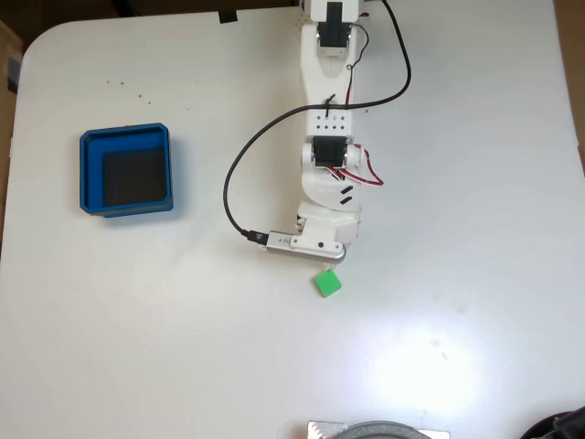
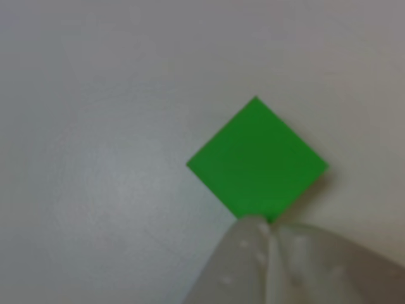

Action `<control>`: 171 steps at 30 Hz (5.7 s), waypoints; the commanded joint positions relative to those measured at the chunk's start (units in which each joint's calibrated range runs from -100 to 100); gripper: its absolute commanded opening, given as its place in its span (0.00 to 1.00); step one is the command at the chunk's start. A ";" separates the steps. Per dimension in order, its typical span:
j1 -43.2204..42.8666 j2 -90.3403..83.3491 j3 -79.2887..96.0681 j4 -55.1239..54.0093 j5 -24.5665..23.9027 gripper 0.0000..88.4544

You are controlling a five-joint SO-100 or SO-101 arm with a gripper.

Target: Pick up green cube and drop it in the blue box

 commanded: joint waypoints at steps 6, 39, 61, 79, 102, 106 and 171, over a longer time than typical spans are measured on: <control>-0.27 -2.48 -4.36 0.03 -0.15 0.20; -2.72 -1.72 -4.45 -0.46 6.50 0.35; -2.18 1.29 -4.27 -7.72 6.54 0.35; -2.26 2.88 -4.36 -8.13 6.59 0.35; -1.95 6.14 -3.73 -12.94 6.25 0.35; -1.88 6.89 -3.91 -13.02 6.50 0.35; 1.94 -15.27 -3.10 -12.37 6.15 0.01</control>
